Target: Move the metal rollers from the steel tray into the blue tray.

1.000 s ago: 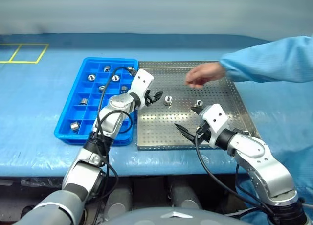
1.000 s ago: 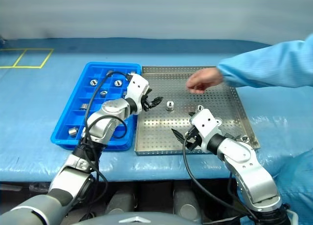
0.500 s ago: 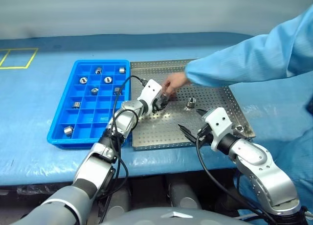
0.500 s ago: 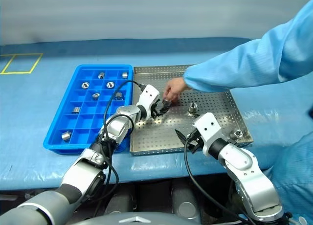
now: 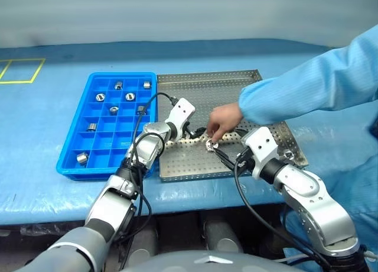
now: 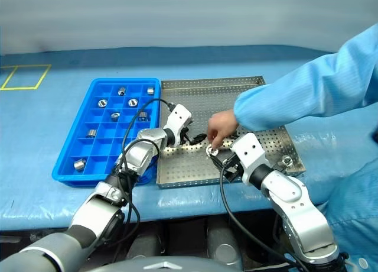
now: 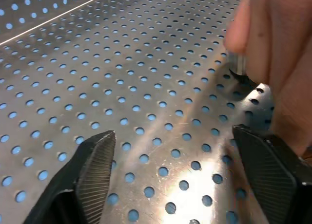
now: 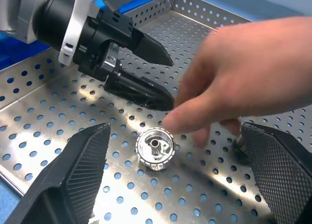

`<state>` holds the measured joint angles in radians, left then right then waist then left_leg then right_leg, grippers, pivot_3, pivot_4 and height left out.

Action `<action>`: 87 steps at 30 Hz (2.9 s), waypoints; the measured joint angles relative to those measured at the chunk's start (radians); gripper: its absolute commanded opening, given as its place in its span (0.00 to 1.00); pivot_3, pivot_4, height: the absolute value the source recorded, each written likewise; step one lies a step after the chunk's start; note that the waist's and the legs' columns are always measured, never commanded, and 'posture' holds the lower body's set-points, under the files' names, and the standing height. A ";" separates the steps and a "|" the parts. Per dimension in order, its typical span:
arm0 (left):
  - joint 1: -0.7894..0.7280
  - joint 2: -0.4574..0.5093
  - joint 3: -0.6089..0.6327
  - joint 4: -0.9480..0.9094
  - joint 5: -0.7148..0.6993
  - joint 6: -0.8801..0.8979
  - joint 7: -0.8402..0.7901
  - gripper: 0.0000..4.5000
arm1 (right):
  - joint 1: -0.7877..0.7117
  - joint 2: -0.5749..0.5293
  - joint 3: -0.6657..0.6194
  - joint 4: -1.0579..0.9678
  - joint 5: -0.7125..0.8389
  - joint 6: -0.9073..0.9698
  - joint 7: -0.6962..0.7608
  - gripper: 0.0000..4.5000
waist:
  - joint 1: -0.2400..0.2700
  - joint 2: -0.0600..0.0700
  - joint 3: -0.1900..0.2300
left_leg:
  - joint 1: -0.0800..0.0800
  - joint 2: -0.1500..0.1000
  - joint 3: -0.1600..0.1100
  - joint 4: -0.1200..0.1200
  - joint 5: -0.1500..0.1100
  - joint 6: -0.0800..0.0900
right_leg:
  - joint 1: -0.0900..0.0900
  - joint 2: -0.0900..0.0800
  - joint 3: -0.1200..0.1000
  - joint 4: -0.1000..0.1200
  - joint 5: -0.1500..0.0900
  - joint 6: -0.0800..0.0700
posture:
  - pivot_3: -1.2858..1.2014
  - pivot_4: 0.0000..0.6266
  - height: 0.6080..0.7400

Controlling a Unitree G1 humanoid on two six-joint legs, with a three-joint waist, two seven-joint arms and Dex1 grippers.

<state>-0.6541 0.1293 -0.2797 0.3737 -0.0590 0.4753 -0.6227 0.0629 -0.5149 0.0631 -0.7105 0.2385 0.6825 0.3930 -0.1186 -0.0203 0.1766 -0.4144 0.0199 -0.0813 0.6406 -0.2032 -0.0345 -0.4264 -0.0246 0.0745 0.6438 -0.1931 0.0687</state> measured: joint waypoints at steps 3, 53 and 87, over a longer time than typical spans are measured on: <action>0.009 0.041 -0.038 -0.062 0.000 0.013 -0.081 1.00 | 0.003 0.000 -0.001 0.000 -0.002 0.000 -0.004 1.00 | -0.002 0.000 0.000 | 0.000 0.000 0.000 0.000 0.000 0.000 | 0.000 0.000 0.000 0.000 0.000 0.000 | 0.45 0.24 1.00; 0.245 0.267 0.176 -0.611 -0.019 0.311 0.005 0.38 | -0.087 0.015 0.073 0.113 -0.010 0.034 0.072 1.00 | -0.023 0.001 0.000 | 0.003 0.001 0.001 -0.004 0.000 0.001 | 0.000 0.001 0.002 0.001 0.000 -0.001 | 0.52 0.24 1.00; 0.391 0.154 0.247 -0.838 -0.235 0.290 0.086 0.78 | -0.236 0.100 0.015 0.281 -0.113 0.038 -0.099 1.00 | 0.103 0.001 0.000 | 0.000 0.000 0.000 0.004 0.000 0.000 | 0.002 -0.001 -0.002 0.000 0.000 0.000 | 0.53 0.24 1.00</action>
<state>-0.2629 0.2832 -0.0325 -0.4640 -0.2940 0.7658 -0.5363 -0.1727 -0.4153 0.0779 -0.4292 0.1252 0.7203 0.2937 -0.0153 -0.0193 0.1766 -0.4140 0.0204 -0.0811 0.6447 -0.2037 -0.0344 -0.4242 -0.0259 0.0724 0.6435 -0.1926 0.0685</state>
